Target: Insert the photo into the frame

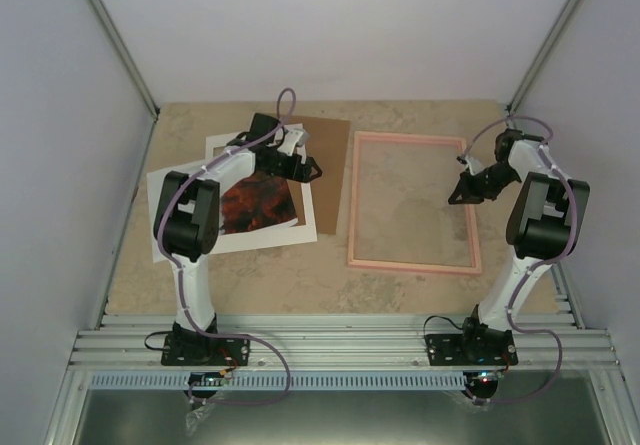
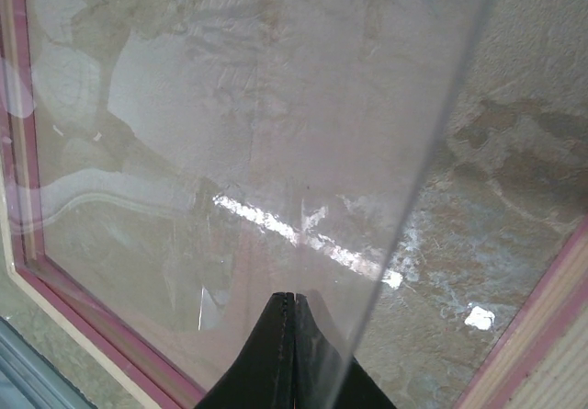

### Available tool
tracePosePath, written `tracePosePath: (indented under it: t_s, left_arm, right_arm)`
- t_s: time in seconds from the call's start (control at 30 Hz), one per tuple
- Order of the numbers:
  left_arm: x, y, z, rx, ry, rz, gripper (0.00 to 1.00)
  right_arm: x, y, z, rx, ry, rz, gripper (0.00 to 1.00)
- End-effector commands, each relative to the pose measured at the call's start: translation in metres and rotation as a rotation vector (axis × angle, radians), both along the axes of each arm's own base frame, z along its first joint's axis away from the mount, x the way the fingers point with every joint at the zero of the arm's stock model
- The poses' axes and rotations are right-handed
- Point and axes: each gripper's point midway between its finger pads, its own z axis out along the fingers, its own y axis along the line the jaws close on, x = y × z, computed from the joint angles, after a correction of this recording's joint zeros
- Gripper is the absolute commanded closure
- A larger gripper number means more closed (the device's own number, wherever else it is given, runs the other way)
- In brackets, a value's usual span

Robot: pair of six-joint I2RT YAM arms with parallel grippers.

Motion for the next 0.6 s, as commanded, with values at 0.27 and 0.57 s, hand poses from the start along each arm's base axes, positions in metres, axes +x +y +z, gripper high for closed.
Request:
tracePosePath:
  t_s: [0.27,0.57]
  left_arm:
    - [0.004,-0.012,0.003,-0.007,-0.012,-0.015,0.07]
    - [0.005,-0.012,-0.002,0.006,-0.012,-0.010,0.09]
  right_arm:
    - [-0.006,0.009,-0.005,0.051,0.036,0.025,0.99]
    - [-0.007,0.024,-0.011,0.084,0.055,0.003,0.99]
